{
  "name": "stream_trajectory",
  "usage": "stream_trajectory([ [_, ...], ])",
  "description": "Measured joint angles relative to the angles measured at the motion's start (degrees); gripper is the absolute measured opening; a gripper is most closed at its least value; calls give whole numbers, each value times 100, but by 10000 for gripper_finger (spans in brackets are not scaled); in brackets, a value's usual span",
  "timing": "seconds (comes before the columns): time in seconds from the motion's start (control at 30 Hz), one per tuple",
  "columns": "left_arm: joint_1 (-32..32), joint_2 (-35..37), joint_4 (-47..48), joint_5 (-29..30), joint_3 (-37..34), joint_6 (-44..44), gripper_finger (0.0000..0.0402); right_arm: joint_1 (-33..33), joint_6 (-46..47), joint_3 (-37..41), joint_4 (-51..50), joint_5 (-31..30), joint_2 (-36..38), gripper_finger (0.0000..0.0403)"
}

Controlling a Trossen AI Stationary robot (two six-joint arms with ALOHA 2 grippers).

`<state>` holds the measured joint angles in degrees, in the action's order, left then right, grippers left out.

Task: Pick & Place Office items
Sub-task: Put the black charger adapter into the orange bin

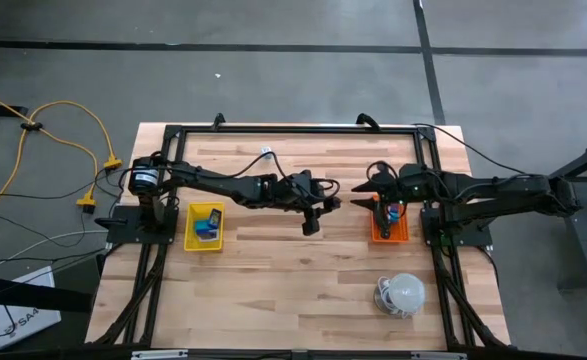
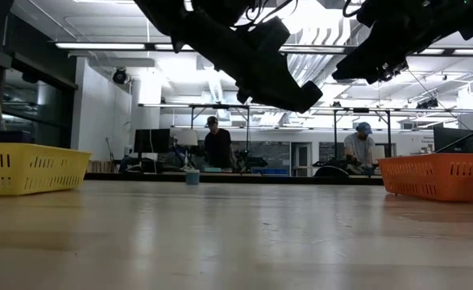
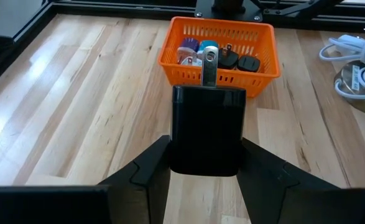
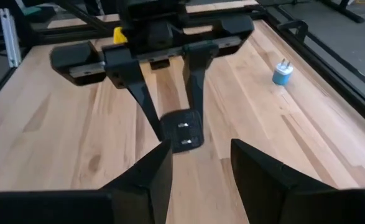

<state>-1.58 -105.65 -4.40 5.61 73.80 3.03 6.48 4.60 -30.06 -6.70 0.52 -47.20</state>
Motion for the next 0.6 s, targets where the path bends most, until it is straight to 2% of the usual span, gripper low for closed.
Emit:
stream_trajectory([
  [0.17,0,0,0,0,0,-5,148,0,56,0,-50,-11,-40,155],
  [0.43,0,2,0,-10,0,-27,148,0,-43,0,-36,-21,-522,200],
  [0.6,0,2,0,-364,0,-116,148,-74,-324,0,127,-49,-948,213],
])
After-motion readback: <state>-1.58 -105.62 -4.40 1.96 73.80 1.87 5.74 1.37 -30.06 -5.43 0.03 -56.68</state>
